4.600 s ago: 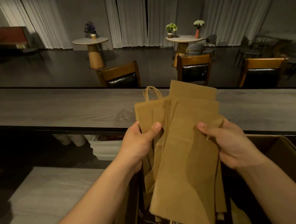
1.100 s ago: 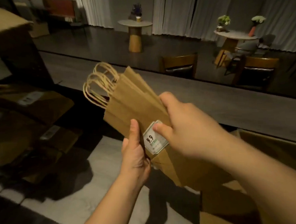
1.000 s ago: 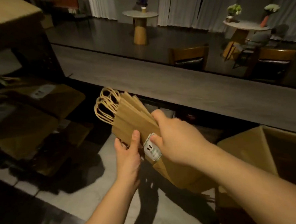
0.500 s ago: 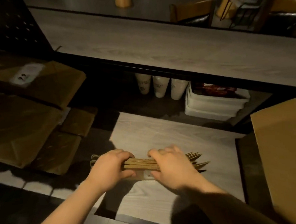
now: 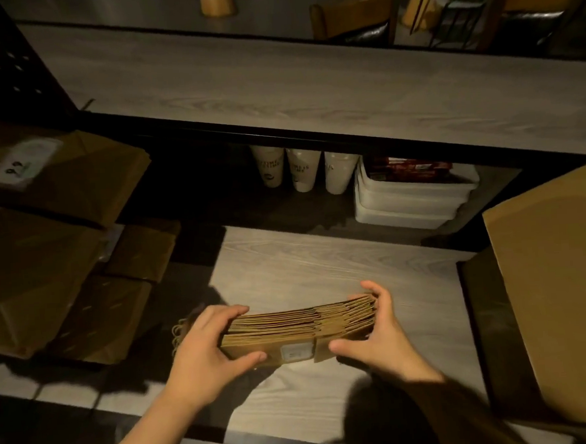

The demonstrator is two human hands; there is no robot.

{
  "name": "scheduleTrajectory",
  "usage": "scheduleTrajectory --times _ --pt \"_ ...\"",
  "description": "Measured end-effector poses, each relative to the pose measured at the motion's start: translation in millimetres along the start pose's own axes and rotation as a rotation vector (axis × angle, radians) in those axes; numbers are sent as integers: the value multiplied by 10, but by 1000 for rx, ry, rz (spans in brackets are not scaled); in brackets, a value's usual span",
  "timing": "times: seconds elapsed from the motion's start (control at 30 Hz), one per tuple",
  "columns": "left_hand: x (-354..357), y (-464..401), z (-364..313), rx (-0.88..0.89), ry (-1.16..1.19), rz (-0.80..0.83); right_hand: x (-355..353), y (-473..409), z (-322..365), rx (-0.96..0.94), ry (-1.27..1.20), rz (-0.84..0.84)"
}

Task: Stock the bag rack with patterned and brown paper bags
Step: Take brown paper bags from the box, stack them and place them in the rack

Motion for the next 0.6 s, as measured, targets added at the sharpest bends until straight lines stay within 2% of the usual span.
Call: scheduleTrajectory --times 0.07,0.2,0.37,0.47,0.6 --pt "1 -19 16 -21 19 3 114 12 -104 48 -56 33" --pt "-28 -41 -25 25 22 -18 128 41 -154 61 -120 -81" --pt "-39 -53 75 -18 -1 1 232 34 -241 108 -87 -43" --pt "-49 -149 159 -184 74 54 192 -30 -259 125 -87 -41" --pt "-47 -278 232 -358 239 170 186 -28 -152 126 -151 70"
Point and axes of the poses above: each hand's wrist, its own y-axis away from the middle knuckle, its own x-axis out of the palm, z = x × y, the point moved 9 cm from there along -y, towards the middle knuckle, and after that the axes turned 6 degrees about y, right-handed, at the moved point
